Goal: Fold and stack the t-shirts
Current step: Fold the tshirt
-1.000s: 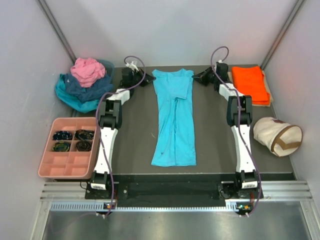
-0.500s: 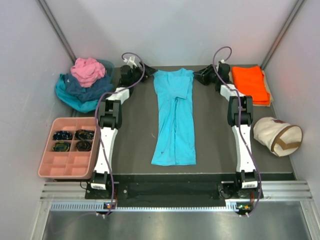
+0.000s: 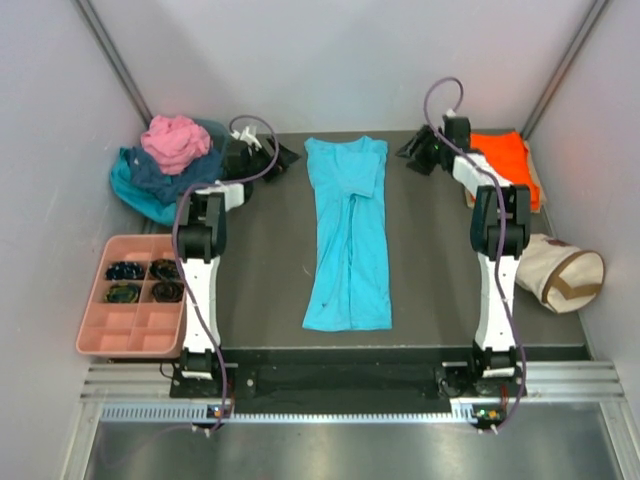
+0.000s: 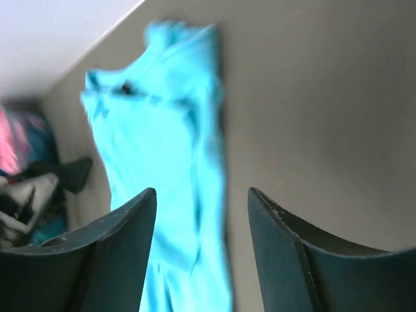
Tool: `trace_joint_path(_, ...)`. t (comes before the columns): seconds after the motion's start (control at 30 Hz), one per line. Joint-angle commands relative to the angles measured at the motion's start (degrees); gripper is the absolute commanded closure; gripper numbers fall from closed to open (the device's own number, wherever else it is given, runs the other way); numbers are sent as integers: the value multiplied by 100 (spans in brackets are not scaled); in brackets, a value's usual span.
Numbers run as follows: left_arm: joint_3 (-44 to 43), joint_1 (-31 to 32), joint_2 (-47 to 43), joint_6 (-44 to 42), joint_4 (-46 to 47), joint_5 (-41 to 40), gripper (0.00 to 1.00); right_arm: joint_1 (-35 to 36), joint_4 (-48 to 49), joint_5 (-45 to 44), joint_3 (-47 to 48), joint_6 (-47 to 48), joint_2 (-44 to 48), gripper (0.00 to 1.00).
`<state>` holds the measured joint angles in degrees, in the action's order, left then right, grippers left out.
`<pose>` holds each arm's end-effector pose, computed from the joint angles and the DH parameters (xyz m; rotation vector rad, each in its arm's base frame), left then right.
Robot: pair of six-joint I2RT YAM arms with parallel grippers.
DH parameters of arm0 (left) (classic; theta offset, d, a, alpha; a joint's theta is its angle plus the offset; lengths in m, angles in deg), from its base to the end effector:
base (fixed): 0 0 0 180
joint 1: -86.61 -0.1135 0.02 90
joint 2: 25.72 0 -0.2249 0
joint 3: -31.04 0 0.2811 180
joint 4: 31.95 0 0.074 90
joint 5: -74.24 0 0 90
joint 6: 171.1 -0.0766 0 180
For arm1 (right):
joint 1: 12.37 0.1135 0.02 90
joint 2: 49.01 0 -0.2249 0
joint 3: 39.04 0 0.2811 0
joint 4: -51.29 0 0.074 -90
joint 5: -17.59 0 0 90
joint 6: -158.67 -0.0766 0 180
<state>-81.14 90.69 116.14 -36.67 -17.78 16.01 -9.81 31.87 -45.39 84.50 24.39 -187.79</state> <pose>0.5708 -0.0812 0.0760 -0.2695 1.9258 -1.0867 0.5752 0.0606 0.1069 0.5363 2.2034 0.9650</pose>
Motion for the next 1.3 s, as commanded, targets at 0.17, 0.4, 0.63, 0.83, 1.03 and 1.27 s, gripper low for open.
trace_joint_path(0.17,616,769,-1161,-1410,-1103,-663,6,1509,-1709,-1675,-1574,1809,2925,41)
trace_joint_path(0.4,170,1270,-1100,-1682,-1331,-786,6,1808,-1532,-1797,-3428,1711,4139,42)
trace_joint_path(0.63,-192,1385,-1064,-1840,-1657,-1110,6,1940,-1304,-1762,-4661,1650,4895,41)
trace_joint_path(0.83,45,1315,-1459,-2412,-2105,-1822,5,1941,-1119,-1657,-5119,1553,5115,41)
trace_joint_path(1.03,115,1122,-1714,-2728,-2456,-2429,5,1941,-970,-1569,-5242,1492,5159,42)
trace_joint_path(1.27,-16,972,-1952,-2773,-2440,-2343,4,1949,-820,-1455,-5356,1456,5037,41)
